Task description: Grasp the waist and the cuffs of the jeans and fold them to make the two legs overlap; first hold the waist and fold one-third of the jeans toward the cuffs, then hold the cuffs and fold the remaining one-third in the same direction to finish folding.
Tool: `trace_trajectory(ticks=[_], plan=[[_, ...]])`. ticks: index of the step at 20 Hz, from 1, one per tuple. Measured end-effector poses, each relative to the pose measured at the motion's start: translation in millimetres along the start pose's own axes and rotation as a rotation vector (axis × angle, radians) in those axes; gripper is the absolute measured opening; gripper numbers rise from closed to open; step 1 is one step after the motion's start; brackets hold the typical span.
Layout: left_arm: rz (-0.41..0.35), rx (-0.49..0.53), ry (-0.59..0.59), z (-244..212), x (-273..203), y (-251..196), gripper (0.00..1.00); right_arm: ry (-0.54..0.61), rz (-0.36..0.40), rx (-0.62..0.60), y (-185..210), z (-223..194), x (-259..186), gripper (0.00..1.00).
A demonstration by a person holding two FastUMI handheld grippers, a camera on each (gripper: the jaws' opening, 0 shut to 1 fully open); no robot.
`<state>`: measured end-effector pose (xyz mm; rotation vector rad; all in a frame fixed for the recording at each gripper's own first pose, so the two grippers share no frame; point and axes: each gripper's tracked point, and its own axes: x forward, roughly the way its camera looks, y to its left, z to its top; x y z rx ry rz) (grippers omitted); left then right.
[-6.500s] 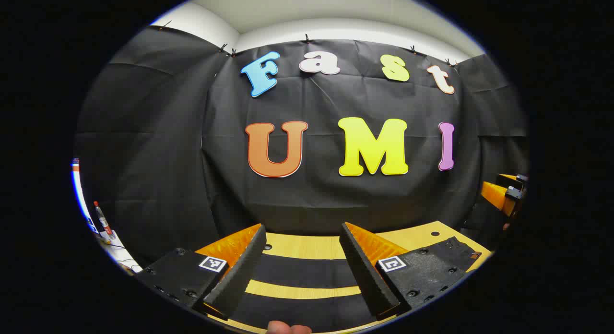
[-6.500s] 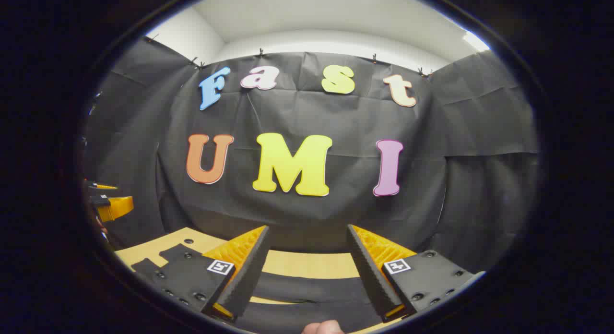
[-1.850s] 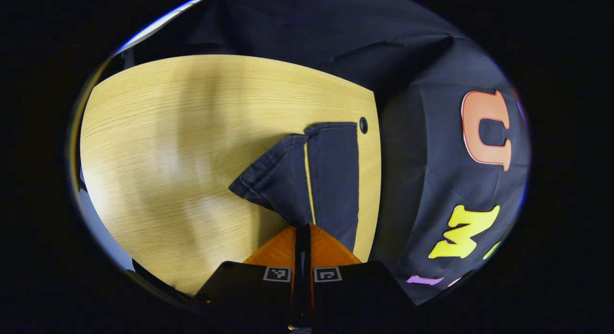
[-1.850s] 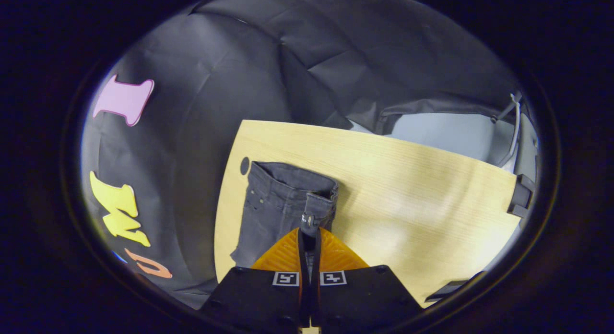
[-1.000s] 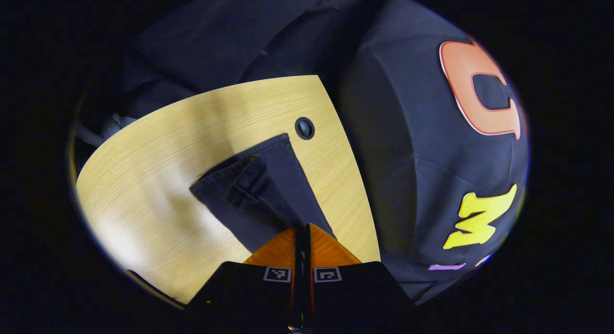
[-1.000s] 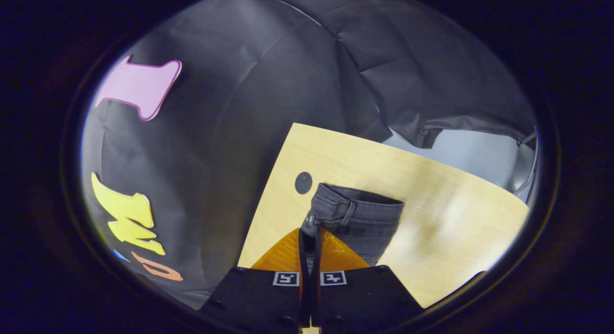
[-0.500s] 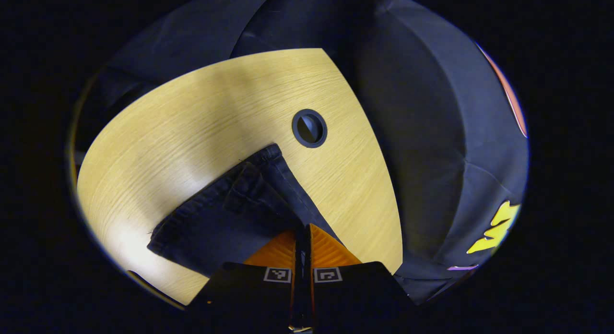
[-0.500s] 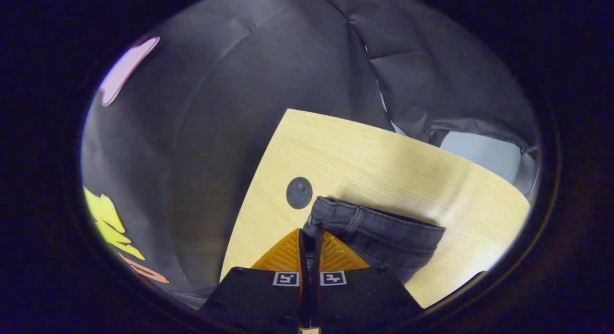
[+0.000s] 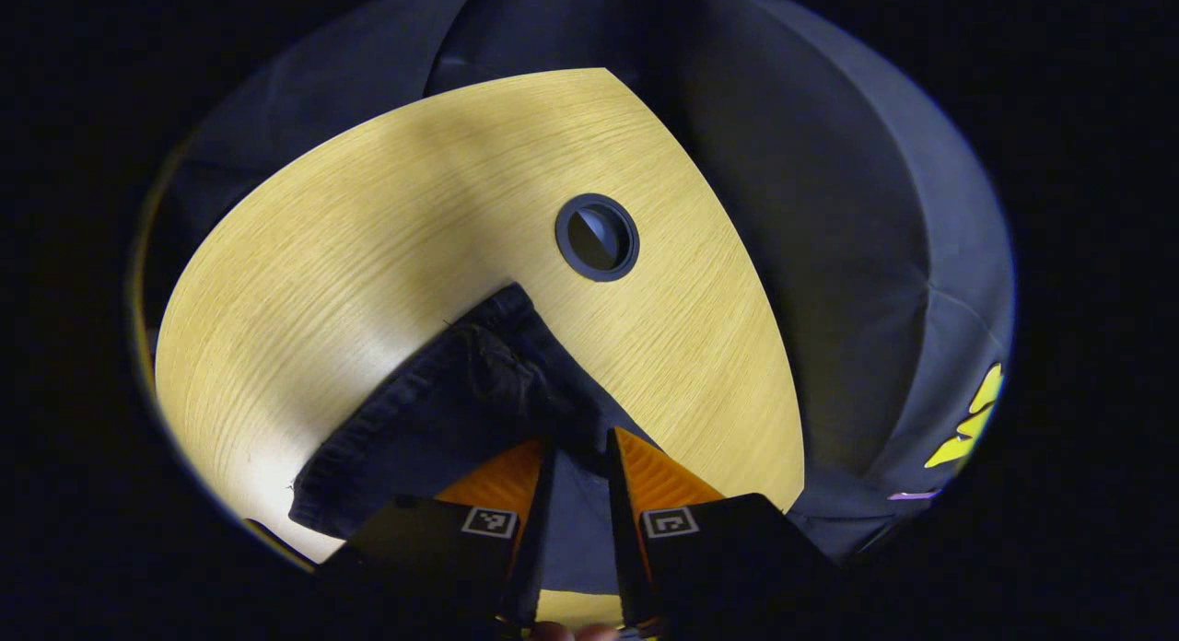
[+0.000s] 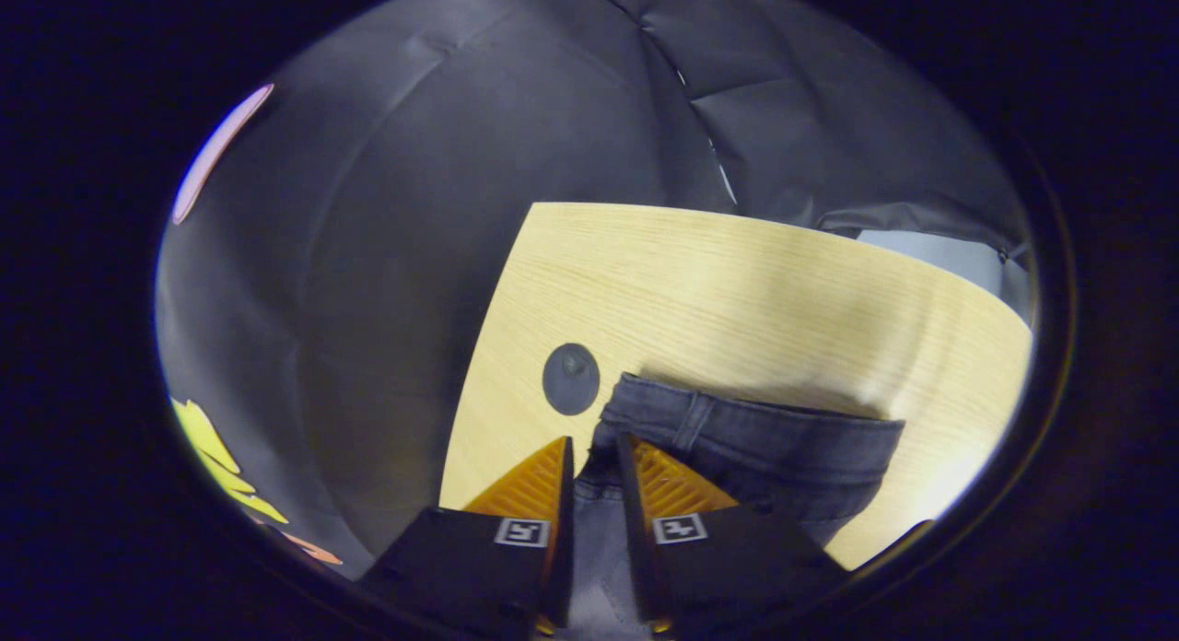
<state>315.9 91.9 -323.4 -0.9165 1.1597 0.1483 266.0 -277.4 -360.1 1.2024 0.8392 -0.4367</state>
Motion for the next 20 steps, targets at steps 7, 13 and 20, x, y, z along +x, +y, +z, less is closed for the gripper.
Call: trace_trajectory(ticks=[7,13,20], plan=[[-0.010,0.073,-0.043,-8,-56,-22,0.69,-0.042,0.038,-0.163,28,-7,-47,0.77],[-0.084,0.455,-0.251,-49,-160,-78,0.69,-0.119,0.091,-0.482,42,-43,-146,0.88],[-0.087,0.870,-0.658,-142,-242,-112,0.96,-0.327,0.093,-0.885,-7,-86,-282,0.96]])
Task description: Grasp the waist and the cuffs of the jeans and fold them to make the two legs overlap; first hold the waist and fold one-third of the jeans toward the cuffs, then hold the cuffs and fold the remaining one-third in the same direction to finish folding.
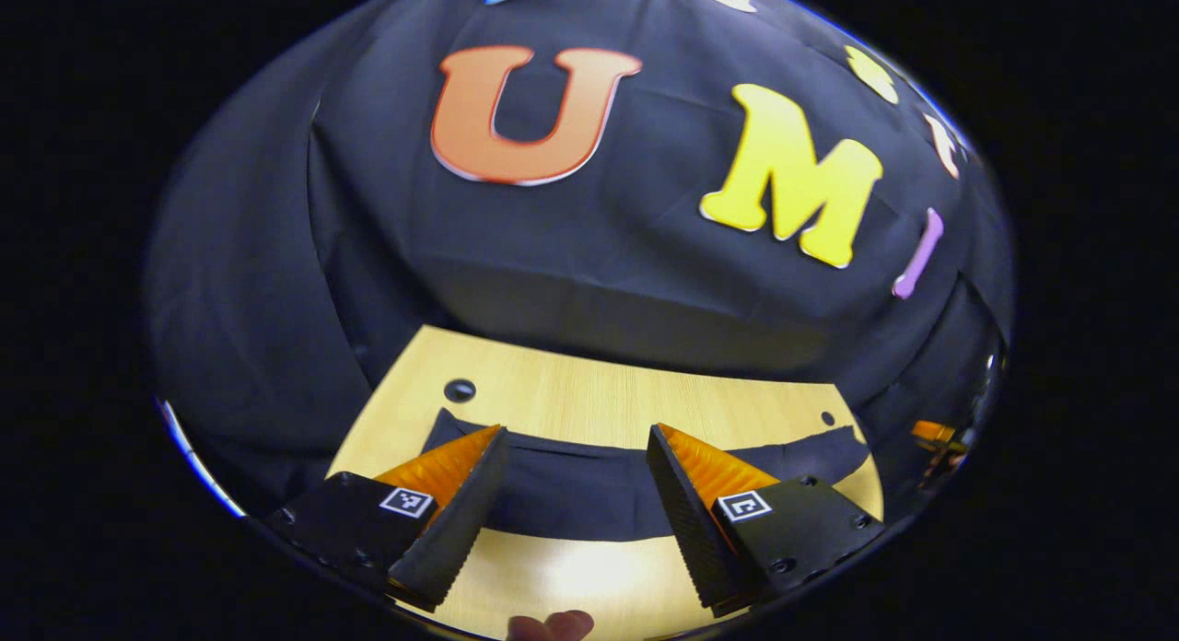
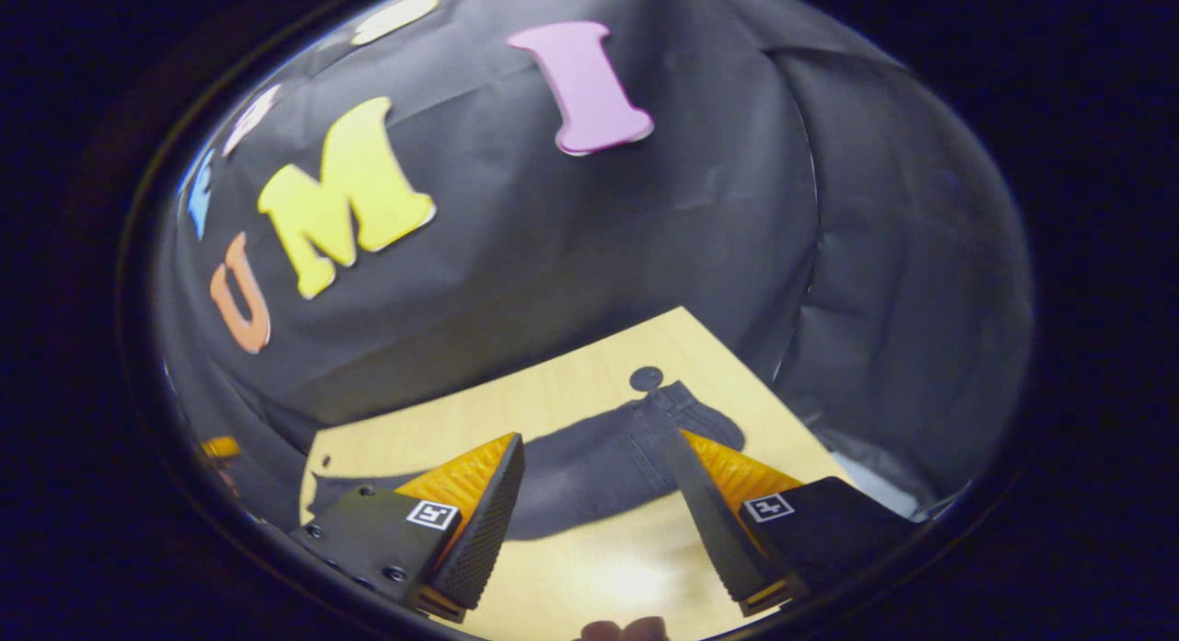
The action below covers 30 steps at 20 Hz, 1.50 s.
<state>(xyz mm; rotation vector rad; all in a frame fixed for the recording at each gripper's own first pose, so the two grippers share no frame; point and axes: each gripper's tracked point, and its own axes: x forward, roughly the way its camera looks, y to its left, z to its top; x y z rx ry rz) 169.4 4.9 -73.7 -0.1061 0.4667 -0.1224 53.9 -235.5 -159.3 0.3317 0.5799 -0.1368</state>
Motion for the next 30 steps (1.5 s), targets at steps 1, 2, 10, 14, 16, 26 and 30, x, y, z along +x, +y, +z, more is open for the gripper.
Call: trace_trajectory(ticks=[1,2,10,14,16,26,30], plan=[[0.013,0.016,-0.034,-7,-10,-8,0.96,-0.015,-0.022,-0.038,0,-9,-16,1.00],[0.016,0.013,-0.060,-15,-18,-16,0.96,-0.023,-0.061,-0.069,-3,-19,-29,0.94],[-0.002,0.019,-0.141,-48,-56,-55,0.96,-0.009,-0.088,0.050,-34,-72,-45,0.94],[0.059,0.115,-0.204,-35,-56,-56,0.96,-0.008,-0.094,0.152,-66,-67,24,0.99],[0.098,0.149,-0.205,-35,-54,-56,0.96,-0.008,-0.118,0.190,-89,-68,72,0.94],[0.140,0.130,-0.086,-67,-51,-85,0.96,0.012,-0.122,0.200,-138,-77,205,0.99],[0.125,0.131,-0.059,-75,-47,-93,0.96,0.041,-0.114,0.082,-137,-97,223,1.00]])
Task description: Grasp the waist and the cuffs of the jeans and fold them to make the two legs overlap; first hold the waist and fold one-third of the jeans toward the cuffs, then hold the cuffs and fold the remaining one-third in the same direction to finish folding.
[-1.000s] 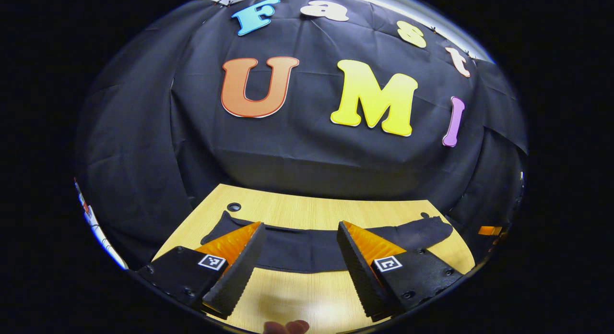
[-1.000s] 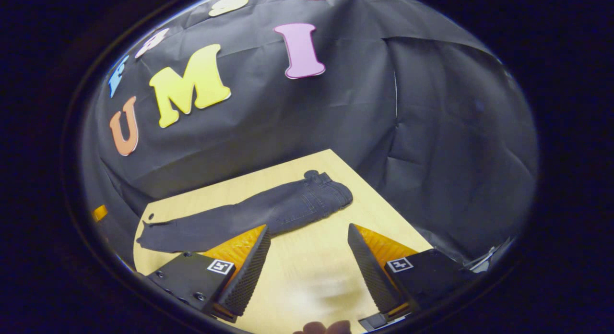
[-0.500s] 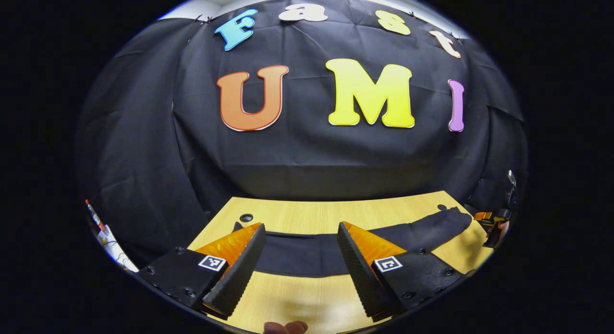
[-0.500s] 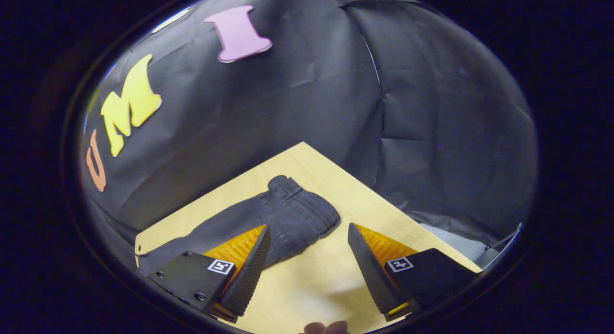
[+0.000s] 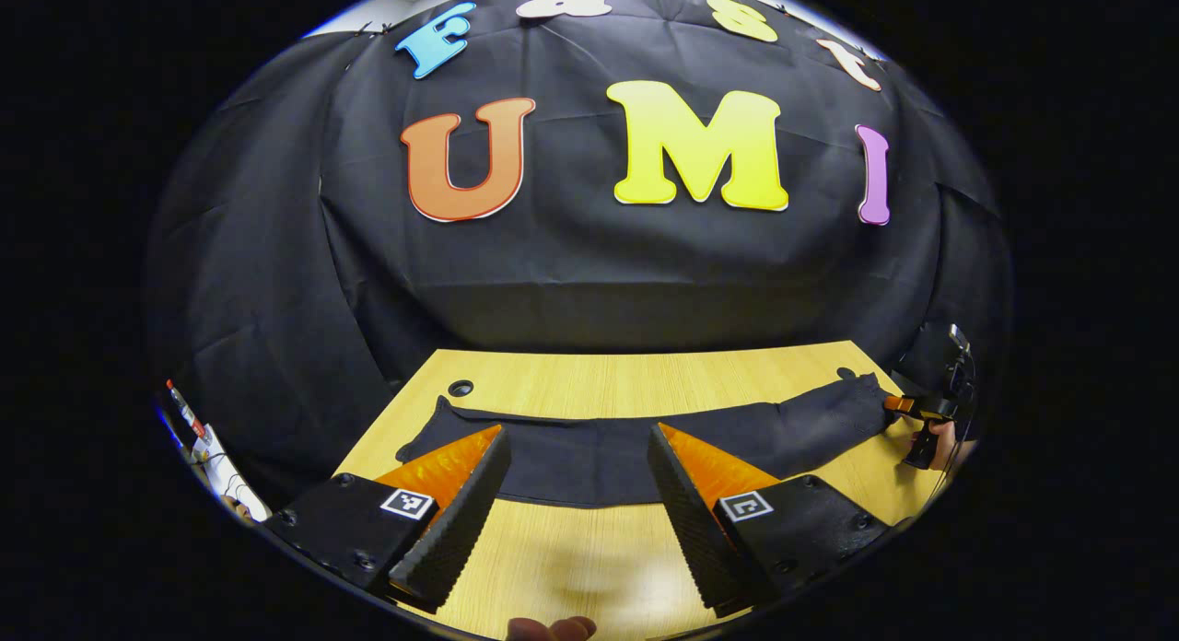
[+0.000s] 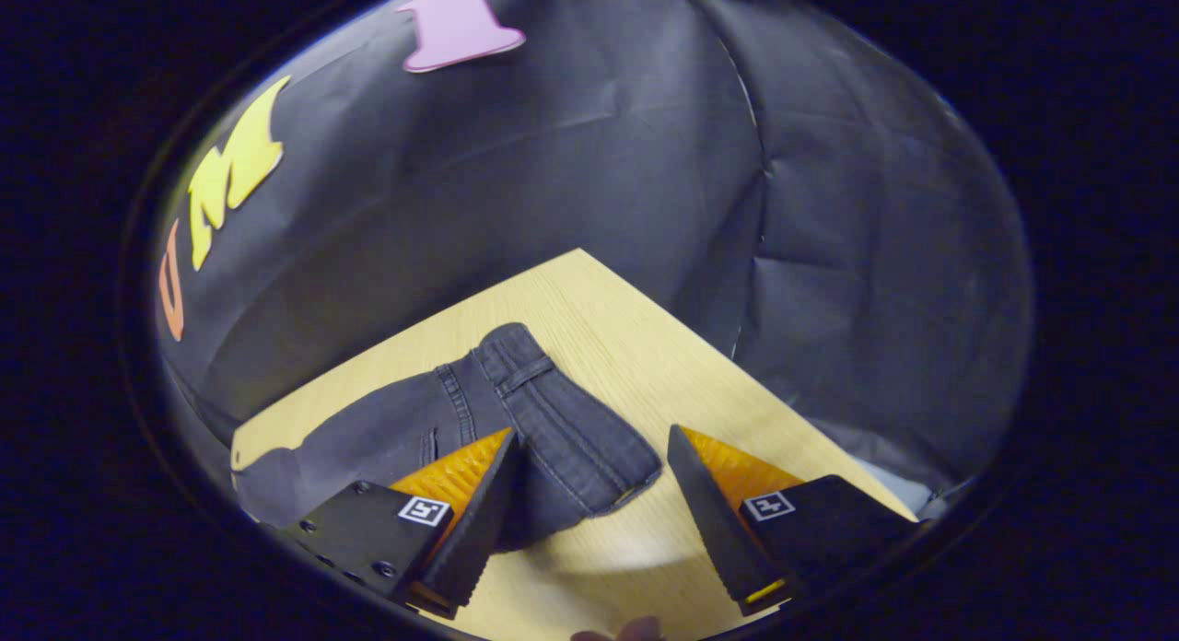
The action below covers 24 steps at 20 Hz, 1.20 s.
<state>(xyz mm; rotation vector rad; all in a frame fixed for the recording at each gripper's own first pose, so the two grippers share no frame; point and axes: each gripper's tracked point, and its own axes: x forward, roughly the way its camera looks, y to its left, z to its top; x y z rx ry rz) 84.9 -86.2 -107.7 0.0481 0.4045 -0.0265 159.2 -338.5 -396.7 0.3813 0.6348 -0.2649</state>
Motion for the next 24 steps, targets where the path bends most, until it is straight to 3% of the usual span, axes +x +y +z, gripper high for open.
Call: trace_trajectory(ticks=[2,8,9,11,18,21,22,24], plan=[[0.001,-0.002,0.007,-2,-1,1,0.96,0.002,-0.002,-0.067,4,2,2,0.89],[0.034,-0.050,0.011,-8,-6,25,0.96,0.012,0.005,-0.052,15,7,-6,0.33],[0.042,-0.056,0.010,-8,-8,31,0.96,0.013,-0.007,-0.027,15,16,-16,0.15],[0.059,-0.070,-0.001,-9,-11,44,0.96,0.034,-0.015,0.007,18,13,-25,0.01],[0.086,-0.170,-0.034,-16,-15,86,0.96,-0.036,0.044,-0.033,57,60,-109,0.01],[0.102,-0.204,-0.050,-17,-17,108,0.96,-0.065,0.116,-0.072,111,77,-145,0.00],[0.110,-0.209,-0.059,-18,-18,116,0.96,-0.076,0.137,-0.095,134,82,-155,0.05],[0.124,-0.217,-0.077,-20,-22,134,0.96,-0.095,0.183,-0.130,178,87,-178,0.00]])
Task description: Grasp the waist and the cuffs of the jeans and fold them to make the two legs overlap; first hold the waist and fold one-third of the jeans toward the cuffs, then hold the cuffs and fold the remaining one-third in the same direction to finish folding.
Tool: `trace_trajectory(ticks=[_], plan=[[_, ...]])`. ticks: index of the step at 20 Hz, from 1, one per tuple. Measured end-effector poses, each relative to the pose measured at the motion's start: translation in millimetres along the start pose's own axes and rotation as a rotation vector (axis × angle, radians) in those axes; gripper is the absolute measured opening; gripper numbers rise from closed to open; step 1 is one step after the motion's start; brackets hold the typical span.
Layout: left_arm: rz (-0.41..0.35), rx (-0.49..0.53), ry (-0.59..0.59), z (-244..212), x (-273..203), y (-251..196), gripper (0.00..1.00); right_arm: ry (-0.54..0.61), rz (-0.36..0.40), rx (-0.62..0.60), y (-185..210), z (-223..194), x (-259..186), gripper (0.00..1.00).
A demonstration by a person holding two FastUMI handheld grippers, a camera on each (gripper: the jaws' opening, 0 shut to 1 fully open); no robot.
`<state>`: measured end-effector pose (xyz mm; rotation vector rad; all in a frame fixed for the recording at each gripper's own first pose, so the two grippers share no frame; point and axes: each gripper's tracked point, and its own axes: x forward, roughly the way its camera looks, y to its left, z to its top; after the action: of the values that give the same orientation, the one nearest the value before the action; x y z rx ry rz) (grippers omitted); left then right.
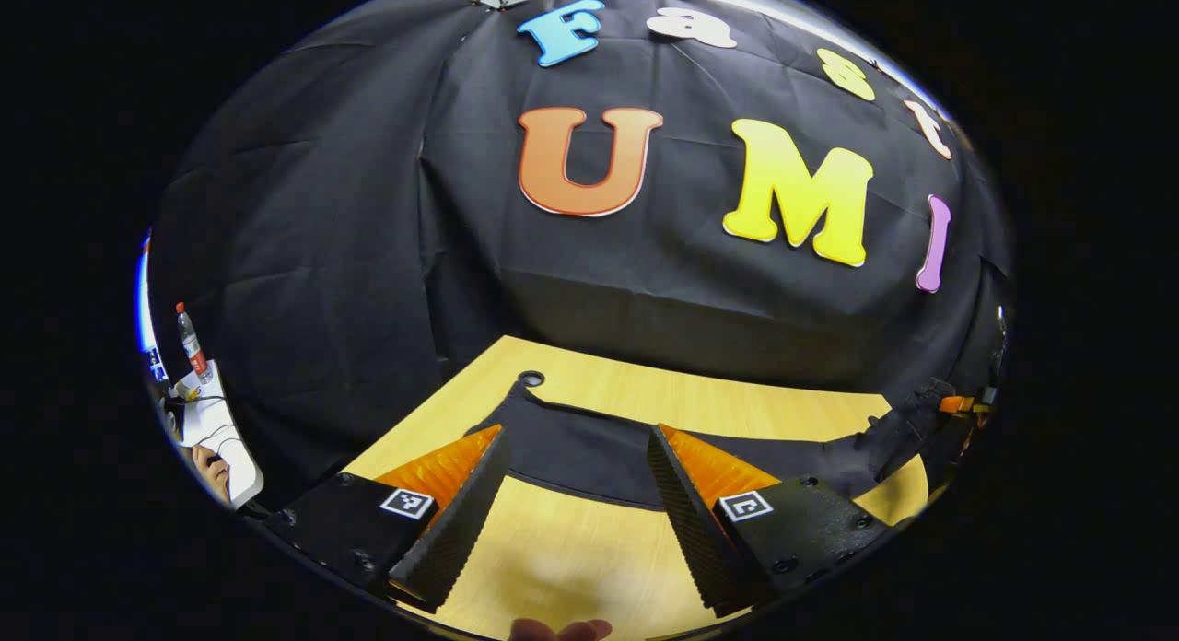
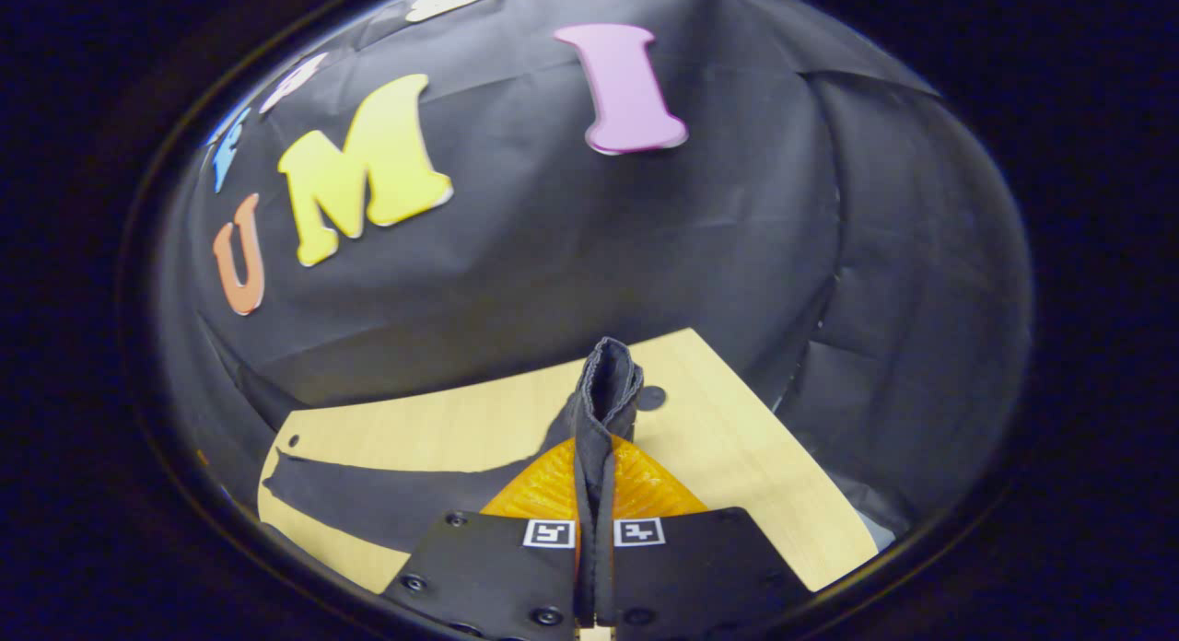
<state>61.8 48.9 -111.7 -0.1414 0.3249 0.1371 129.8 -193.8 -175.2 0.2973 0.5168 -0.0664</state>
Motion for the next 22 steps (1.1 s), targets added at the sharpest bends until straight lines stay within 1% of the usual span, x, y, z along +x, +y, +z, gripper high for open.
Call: trace_trajectory(ticks=[2,3,6,8,10,14,17,19,20,21,22], plan=[[0.012,-0.018,-0.008,1,-1,17,0.96,-0.017,0.043,-0.024,41,13,-17,0.01],[0.019,-0.030,-0.009,1,0,25,0.96,-0.026,0.064,-0.040,64,22,-27,0.00],[0.030,-0.063,-0.023,3,-1,45,0.96,-0.045,0.135,-0.095,137,33,-39,0.00],[0.039,-0.071,-0.031,4,-2,59,0.96,-0.043,0.190,-0.119,189,33,-44,0.01],[0.049,-0.075,-0.038,3,-2,76,0.96,-0.030,0.237,-0.160,239,15,-35,0.01],[0.065,-0.081,-0.044,4,-2,101,0.96,0.018,0.294,-0.232,318,-46,-16,0.01],[0.078,-0.070,-0.048,4,0,116,0.96,0.074,0.296,-0.262,362,-108,8,0.00],[0.090,-0.050,-0.052,6,0,128,0.96,0.101,0.290,-0.311,382,-149,25,0.01],[0.093,-0.040,-0.058,7,1,132,1.00,0.123,0.282,-0.341,387,-168,35,0.01],[0.098,-0.033,-0.062,9,1,136,0.96,0.145,0.271,-0.370,392,-188,44,0.01],[0.104,-0.034,-0.064,9,2,140,0.96,0.169,0.262,-0.394,395,-206,52,0.01]])
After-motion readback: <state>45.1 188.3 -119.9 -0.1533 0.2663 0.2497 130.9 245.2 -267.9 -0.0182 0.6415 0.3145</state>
